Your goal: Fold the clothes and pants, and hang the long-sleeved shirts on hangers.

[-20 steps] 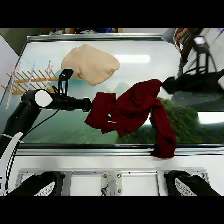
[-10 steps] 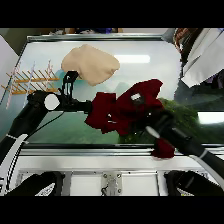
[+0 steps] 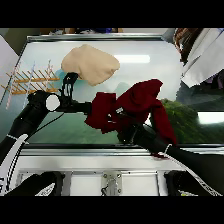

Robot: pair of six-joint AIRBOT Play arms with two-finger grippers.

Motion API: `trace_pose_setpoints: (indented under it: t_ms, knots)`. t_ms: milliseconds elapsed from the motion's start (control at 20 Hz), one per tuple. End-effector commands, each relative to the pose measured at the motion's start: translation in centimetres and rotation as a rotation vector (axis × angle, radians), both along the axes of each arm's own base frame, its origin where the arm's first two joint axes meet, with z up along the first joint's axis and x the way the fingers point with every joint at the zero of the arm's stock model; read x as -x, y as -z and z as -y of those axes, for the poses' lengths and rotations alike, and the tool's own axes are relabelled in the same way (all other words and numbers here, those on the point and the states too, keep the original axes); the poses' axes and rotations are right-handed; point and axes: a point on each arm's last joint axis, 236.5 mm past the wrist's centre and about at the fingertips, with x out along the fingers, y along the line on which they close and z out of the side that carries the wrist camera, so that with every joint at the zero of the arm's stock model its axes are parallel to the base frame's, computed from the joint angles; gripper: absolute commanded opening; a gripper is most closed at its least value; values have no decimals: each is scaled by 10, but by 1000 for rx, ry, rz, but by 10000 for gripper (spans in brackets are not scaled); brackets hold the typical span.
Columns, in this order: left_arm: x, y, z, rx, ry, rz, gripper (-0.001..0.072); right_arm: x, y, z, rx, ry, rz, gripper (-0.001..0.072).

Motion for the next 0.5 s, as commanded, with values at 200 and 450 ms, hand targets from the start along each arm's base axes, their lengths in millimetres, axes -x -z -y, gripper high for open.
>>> trace_pose_setpoints:
  t_ms: [200,450]
  knots:
    - [1,1,0,-1,-2,-5,689,-26,9,20,-19,120,22,472]
    - [1,0,0,-2,-1,-5,689,-39,8,32,-34,169,31,472]
